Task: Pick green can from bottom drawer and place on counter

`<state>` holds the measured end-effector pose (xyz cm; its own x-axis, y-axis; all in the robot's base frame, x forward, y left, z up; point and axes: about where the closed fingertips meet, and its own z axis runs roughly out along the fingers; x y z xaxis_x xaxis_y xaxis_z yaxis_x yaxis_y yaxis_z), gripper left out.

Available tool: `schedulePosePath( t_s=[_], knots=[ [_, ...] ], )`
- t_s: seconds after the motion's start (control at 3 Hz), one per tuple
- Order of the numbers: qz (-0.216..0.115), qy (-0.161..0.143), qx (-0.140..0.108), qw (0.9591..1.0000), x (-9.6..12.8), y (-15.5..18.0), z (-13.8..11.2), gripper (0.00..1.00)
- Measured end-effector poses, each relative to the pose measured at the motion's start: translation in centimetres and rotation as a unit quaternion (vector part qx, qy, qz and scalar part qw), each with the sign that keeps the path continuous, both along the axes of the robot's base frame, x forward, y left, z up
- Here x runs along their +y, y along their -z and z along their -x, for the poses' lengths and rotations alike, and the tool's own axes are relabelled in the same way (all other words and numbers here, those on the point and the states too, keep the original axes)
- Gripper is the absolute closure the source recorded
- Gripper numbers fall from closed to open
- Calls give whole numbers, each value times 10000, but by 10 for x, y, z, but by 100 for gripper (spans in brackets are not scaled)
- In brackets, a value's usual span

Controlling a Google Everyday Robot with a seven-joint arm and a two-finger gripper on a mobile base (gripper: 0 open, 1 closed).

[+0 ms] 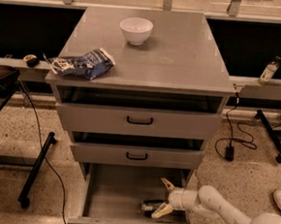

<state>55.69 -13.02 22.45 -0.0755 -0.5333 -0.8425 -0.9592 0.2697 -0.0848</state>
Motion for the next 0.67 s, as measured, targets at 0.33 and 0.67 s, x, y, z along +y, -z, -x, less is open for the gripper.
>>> schedulePosePath(
  t_s=[0.33,0.67],
  knots=[
    [348,-63,-32,9994,12,32,-7,17],
    [673,-170,-27,9976,15,66,-10,40]
  ],
)
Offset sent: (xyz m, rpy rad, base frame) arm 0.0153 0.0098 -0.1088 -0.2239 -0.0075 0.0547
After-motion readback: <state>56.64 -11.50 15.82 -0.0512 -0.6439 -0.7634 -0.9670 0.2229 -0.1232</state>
